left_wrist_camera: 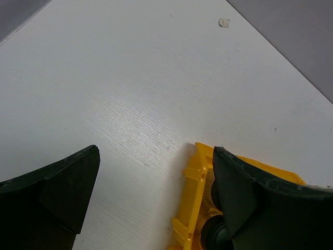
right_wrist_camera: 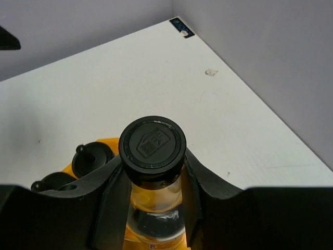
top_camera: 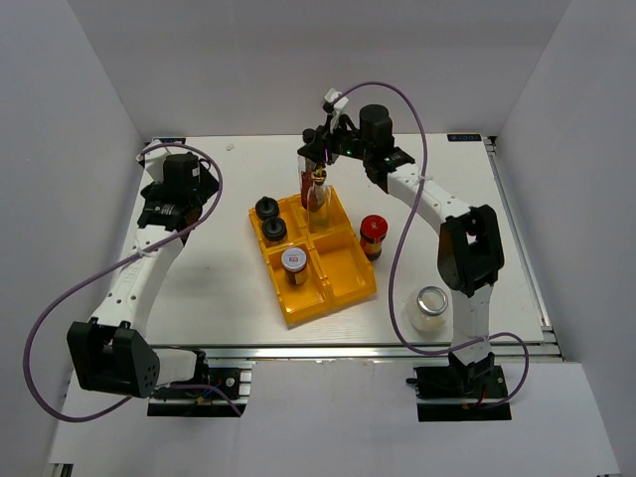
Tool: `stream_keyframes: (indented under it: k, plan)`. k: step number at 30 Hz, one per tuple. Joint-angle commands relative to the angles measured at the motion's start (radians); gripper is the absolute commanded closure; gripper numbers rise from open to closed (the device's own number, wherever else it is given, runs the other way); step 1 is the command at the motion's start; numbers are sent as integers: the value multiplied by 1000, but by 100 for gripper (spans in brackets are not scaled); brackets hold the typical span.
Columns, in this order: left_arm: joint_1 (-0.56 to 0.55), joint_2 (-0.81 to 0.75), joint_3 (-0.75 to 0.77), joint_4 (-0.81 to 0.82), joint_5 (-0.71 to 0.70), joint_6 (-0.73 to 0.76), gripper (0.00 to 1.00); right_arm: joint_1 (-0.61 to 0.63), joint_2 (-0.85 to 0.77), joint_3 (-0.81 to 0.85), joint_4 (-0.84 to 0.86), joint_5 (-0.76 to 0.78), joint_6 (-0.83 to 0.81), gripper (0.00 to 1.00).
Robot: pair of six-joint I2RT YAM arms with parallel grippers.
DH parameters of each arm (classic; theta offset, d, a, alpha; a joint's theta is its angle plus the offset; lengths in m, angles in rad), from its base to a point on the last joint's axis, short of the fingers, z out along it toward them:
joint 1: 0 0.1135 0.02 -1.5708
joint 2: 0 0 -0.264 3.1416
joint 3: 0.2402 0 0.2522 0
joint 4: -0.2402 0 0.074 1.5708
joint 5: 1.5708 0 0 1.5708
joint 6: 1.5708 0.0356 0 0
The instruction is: Organize the condiment bottles
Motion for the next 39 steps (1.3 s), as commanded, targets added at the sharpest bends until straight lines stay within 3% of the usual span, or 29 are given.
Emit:
stream_keyframes:
  k: [1, 13, 22, 27, 30, 35, 39]
  plan:
    - [4, 13, -20, 21, 21, -2, 2, -19, -74, -35, 248, -75, 30, 100]
    - [4, 51, -22, 0, 7, -8, 2, -28, -86, -208, 313, -163, 43, 100]
    - [4, 47, -27, -8, 9, -14, 2, -29, -99, -256, 288, -164, -17, 48]
    - [4, 45, -5, -41, -7, -12, 2, -31, -149, -267, 271, -105, -17, 42]
    - [4, 41, 6, -55, -22, -12, 2, -32, -195, -288, 279, -66, -14, 25]
    - [4, 22, 21, -74, -36, -12, 2, -40, -260, -304, 277, 26, 1, 21]
    - [4, -5, 26, -72, -37, -11, 2, -66, -303, -299, 259, 87, 23, 11]
